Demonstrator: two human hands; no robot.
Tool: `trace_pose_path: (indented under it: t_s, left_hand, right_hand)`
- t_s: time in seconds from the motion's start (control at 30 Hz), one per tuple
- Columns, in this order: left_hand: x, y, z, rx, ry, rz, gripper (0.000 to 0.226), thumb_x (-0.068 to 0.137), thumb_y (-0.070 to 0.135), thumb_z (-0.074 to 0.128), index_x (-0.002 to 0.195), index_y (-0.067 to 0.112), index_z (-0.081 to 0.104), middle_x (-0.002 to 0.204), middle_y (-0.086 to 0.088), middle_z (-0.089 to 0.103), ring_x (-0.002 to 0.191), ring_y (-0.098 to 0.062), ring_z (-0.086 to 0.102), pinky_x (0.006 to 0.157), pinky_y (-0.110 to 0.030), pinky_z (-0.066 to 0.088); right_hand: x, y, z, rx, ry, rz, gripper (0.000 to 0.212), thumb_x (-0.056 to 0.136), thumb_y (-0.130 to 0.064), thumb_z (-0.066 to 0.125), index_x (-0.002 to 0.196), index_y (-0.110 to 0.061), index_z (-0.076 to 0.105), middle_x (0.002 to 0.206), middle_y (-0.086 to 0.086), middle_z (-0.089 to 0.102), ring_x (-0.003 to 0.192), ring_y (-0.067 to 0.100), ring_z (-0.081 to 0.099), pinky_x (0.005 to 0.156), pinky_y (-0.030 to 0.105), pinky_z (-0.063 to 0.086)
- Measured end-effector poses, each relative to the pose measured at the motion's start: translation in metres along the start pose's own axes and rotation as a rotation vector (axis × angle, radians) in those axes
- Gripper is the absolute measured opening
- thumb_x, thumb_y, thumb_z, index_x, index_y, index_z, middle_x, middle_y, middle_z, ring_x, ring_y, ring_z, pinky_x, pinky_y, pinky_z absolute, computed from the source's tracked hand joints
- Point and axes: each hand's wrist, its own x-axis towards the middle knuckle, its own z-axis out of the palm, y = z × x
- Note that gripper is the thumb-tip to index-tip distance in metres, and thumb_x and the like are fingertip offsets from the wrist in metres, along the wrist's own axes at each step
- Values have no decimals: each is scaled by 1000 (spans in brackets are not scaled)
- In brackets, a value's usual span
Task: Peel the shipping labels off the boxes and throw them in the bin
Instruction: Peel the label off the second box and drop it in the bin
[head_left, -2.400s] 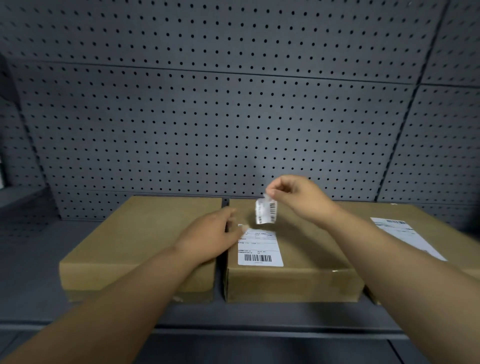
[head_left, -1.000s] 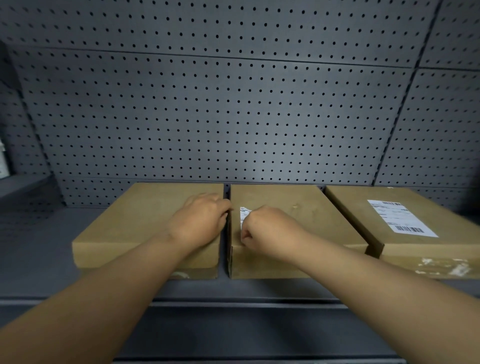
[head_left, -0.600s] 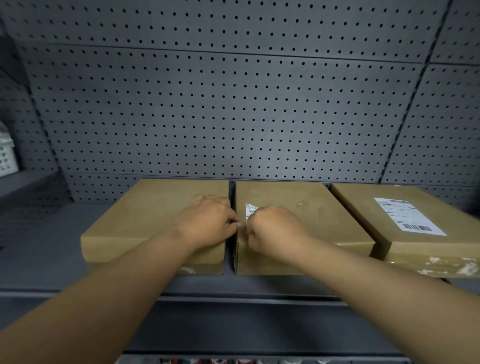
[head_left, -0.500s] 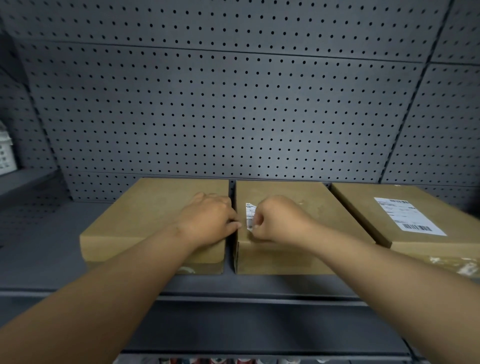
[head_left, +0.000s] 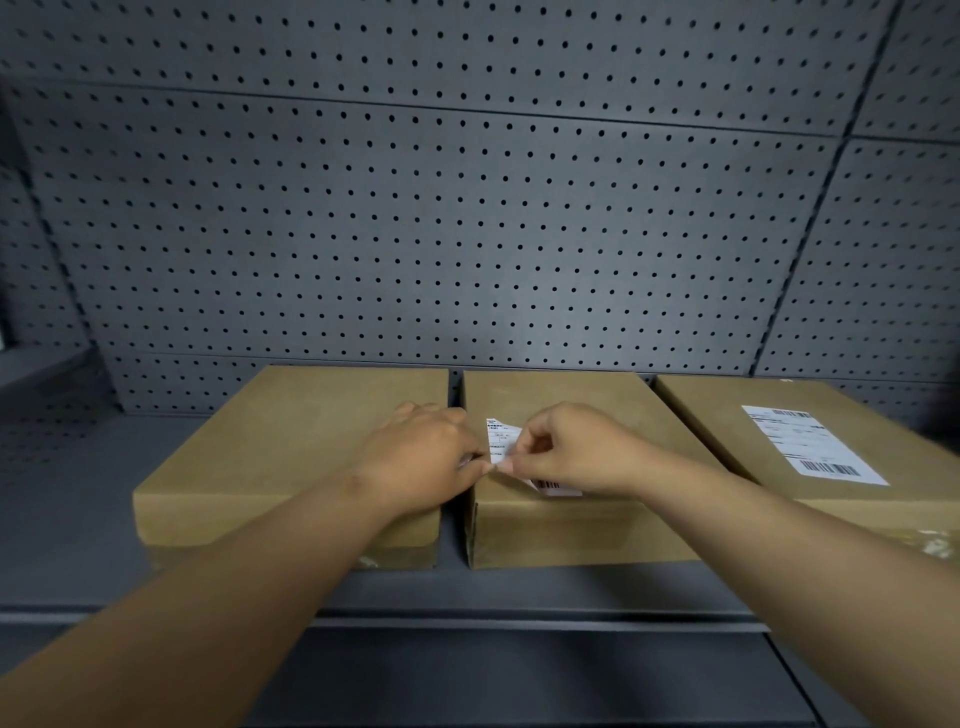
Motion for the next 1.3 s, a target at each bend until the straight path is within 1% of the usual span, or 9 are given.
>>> trace_pose_path:
  t_s: [0.13,0.33,0.47,0.57,0.8,0.93,1.1,1.2,1.3]
  left_hand:
    - [1,-2,3,-37,6,-1,32,91,46,44,112,32,64,104,4,59,103,-18,52,88,-30,28]
    - [-1,-4,5,-95,22,-7,31,90,46,48,112,33,65,104,8,60,107,-15,50,91,-28,28]
    - [-1,-6,4,-108,4,-15,34,90,47,49,116,29,63,108,9,61,109,-13,50,93,-26,27]
    - [-1,-5,3,-90,-4,-13,36,91,47,47,118,29,62,109,8,61,109,-13,50,93,-27,27]
    - [4,-4,-8,-115,116,-129,35,87,48,51,113,28,63,112,3,62,105,-18,54,92,-32,39]
    - [7,5,-15,-250,369,-277,70,81,57,54,140,25,33,130,-2,45,118,-21,46,100,-36,41]
    - [15,18,-17,-445,369,-187,101,71,54,69,147,28,7,140,1,27,131,-15,31,106,-31,32]
    - [19,22,-15,-548,314,-143,95,72,45,73,146,29,16,139,4,31,125,-5,34,98,-21,29]
    - [23,25,-13,-533,311,-113,59,81,31,68,134,25,43,131,2,44,121,-10,44,91,-16,30]
  right_hand:
    - [1,5,4,-28,40,-45,19,80,-32,69,76,-14,70,75,-11,64,69,5,57,64,21,44]
    - [10,19,6,132,-49,29,22,74,-29,74,56,-21,66,77,-5,73,61,0,58,58,14,45]
    - [41,63,-71,150,522,394,15,84,-14,59,80,-7,71,75,12,67,69,24,61,62,27,47]
    - [45,69,-115,209,791,337,29,88,-15,56,60,-7,55,53,7,48,46,19,38,49,23,31]
    - [34,20,-87,139,377,29,14,85,-26,65,74,-17,64,72,-3,62,65,11,54,54,20,39]
    - [28,11,-62,182,219,-57,8,81,-25,70,78,-18,67,69,-12,59,66,4,53,59,16,38]
    - [21,1,-51,284,131,-109,11,78,-27,72,78,-18,66,69,-9,60,54,-4,52,47,5,35]
    - [20,-1,-48,318,136,-100,16,78,-29,73,73,-20,60,64,-10,55,37,-7,46,34,6,29]
    - [22,0,-46,341,181,-79,22,75,-32,74,68,-22,56,61,-10,48,47,2,40,46,15,29]
